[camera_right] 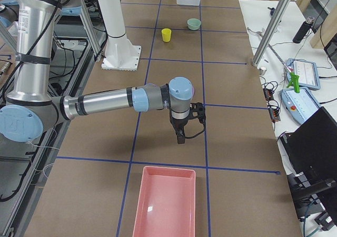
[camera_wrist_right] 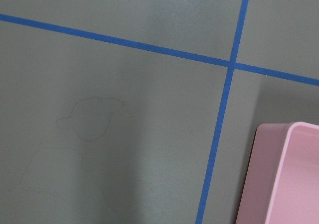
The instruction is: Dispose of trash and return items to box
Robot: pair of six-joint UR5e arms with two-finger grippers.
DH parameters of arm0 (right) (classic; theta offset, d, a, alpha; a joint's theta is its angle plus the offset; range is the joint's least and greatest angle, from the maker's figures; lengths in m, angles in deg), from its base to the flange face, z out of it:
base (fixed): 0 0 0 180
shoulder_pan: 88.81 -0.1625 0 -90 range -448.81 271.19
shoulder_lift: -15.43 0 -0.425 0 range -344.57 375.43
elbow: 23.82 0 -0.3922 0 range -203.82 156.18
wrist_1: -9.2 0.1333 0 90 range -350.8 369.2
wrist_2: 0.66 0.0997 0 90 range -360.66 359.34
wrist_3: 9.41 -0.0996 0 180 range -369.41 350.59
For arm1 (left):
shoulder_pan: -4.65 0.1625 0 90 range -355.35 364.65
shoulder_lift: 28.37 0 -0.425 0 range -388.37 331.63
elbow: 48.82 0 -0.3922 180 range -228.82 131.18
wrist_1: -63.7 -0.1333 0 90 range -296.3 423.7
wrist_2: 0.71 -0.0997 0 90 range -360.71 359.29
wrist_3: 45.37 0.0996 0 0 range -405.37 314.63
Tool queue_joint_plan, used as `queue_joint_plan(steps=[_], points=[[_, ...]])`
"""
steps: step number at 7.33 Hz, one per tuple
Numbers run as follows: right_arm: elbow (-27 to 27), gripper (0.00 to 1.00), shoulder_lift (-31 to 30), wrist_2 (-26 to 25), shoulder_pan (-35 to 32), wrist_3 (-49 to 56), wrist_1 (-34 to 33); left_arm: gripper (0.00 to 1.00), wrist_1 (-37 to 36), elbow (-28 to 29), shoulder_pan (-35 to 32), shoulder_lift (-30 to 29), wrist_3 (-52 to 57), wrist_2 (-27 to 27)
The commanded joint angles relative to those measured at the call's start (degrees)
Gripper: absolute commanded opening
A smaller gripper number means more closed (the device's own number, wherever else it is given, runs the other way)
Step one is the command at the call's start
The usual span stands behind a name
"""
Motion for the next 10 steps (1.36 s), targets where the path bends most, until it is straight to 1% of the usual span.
queue_joint_plan(steps=[1,3,4,6,7,8,9,10], points=[[1.67,1.0,-2.44,0.46,-0.56,0.53,-0.05,0.98,0.35,-0.42,-0.09,-0.06,0.0,0.14],[1.77,1.0,-2.9,1.07,-0.56,0.62,0.04,0.98,0.88,-0.43,-0.01,0.03,-0.35,0.49],[1.78,1.0,-2.9,1.34,-0.56,0.71,0.04,0.98,0.97,-0.52,0.43,-0.5,-4.62,0.4],[1.95,1.0,-2.9,1.34,-0.56,0.97,0.04,0.97,2.98,0.44,1.31,-1.73,-6.41,-0.21],[2.04,1.0,-2.9,1.43,-0.48,0.88,0.04,0.97,2.99,0.71,3.49,-3.47,-10.6,-0.3],[2.04,1.0,-2.82,1.43,-0.47,0.8,0.04,0.98,2.99,0.8,6.38,-3.92,-15.16,-0.3],[1.95,1.0,-2.82,1.86,-0.47,0.71,0.04,0.98,3.08,0.54,9.63,-6.37,-21.56,-1.26],[1.95,1.0,-2.82,2.21,-0.47,0.62,0.04,0.98,3.08,-0.42,16.36,-9.35,-31.54,-6.23]])
